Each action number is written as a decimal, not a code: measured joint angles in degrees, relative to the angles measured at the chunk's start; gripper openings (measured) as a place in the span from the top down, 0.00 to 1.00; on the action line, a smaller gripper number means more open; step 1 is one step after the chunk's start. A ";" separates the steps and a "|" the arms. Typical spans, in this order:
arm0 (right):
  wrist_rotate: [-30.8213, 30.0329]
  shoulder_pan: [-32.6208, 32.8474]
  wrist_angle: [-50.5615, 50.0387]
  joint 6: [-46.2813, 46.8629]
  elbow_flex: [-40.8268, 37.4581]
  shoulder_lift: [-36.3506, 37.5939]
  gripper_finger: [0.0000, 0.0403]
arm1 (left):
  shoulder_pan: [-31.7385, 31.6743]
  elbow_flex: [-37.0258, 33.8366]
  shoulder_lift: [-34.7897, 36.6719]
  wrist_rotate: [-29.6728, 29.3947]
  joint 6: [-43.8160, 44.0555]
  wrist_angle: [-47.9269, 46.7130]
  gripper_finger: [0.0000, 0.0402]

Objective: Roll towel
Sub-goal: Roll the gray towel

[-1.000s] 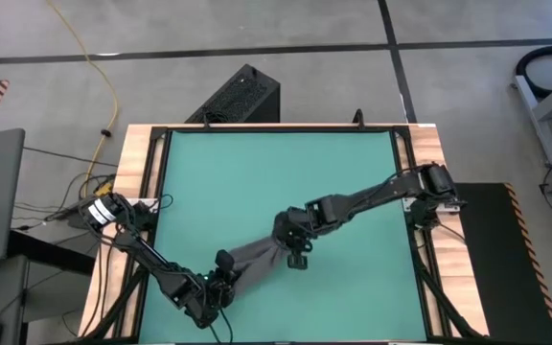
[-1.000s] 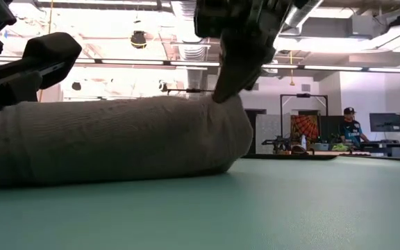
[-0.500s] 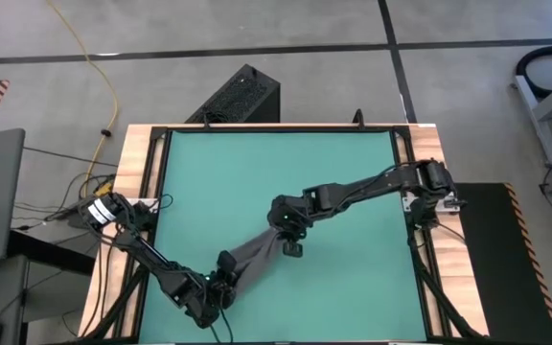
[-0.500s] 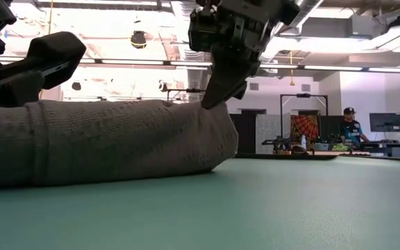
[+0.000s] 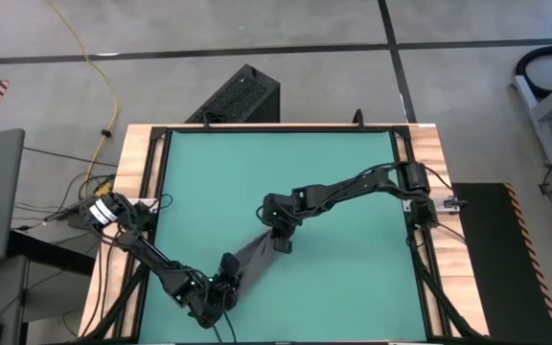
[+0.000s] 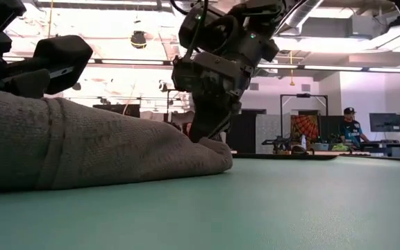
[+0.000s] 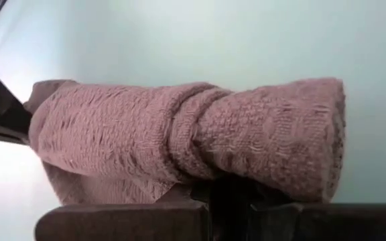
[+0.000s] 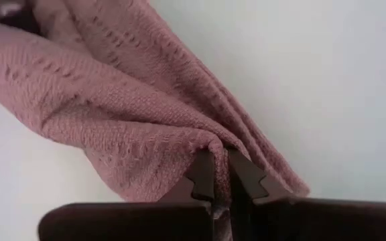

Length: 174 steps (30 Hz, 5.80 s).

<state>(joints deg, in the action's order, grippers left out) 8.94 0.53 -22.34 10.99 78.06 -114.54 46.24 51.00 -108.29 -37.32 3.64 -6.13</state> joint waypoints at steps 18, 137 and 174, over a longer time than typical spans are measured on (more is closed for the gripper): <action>-0.60 -1.09 0.10 2.73 -3.23 0.11 0.93 | 4.71 6.93 14.41 -14.25 -1.96 -2.74 1.00; -26.51 15.57 60.44 -5.42 -38.86 15.09 0.96 | -17.42 -8.05 7.82 0.01 -3.18 11.82 1.00; -31.90 18.47 66.89 11.17 -38.47 -2.25 0.96 | -16.66 -11.34 8.74 -5.27 7.26 31.86 1.00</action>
<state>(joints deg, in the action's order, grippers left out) -22.96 19.00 44.56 22.15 39.59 -116.79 29.58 39.66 -99.55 -42.59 10.90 25.73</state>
